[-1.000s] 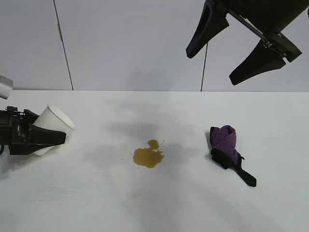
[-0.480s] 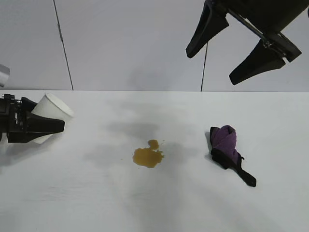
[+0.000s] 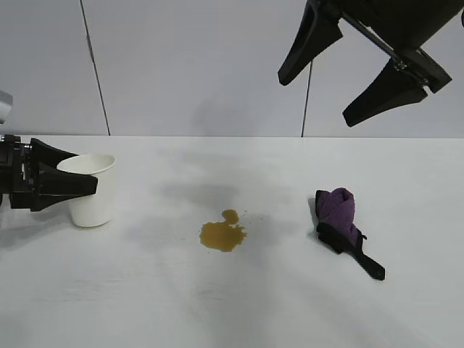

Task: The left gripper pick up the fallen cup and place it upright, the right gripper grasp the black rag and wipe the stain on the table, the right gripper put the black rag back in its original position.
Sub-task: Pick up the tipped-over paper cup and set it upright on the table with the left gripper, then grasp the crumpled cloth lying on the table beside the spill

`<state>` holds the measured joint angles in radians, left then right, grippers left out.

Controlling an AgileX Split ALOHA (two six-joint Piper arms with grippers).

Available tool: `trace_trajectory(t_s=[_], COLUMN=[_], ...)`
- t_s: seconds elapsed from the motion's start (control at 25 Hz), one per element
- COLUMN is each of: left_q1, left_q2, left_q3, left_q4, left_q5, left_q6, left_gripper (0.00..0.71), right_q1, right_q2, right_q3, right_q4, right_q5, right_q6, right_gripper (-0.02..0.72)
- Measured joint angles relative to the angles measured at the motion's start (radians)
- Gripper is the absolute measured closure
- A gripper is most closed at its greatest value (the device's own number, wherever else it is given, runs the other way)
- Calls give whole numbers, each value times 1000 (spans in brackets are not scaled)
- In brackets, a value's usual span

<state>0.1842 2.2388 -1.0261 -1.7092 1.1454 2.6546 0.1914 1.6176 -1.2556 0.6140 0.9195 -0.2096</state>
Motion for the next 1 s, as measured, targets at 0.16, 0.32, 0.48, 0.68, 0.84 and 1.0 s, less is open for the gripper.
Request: trace_trajectory(t_s=[0.16, 0.32, 0.48, 0.68, 0.84, 1.0], left_q1=[0, 0, 0, 0, 0, 0], left_q2=[0, 0, 0, 0, -3, -36], left_q3=[0, 0, 0, 0, 0, 0], left_q4=[0, 0, 0, 0, 0, 1], left_q5=[0, 0, 0, 0, 0, -2], left_q6=[-1, -1, -1, -2, -2, -2], left_gripper=[149, 133, 71, 54, 53, 53], right_q1=[0, 0, 0, 0, 0, 0], right_q2=[0, 0, 0, 0, 0, 0], right_q3=[0, 0, 0, 0, 0, 0], right_q4=[0, 0, 0, 2, 4, 4], right_q5=[0, 0, 0, 0, 0, 0], right_q6=[0, 0, 0, 0, 0, 0], right_gripper=[81, 81, 81, 81, 81, 81])
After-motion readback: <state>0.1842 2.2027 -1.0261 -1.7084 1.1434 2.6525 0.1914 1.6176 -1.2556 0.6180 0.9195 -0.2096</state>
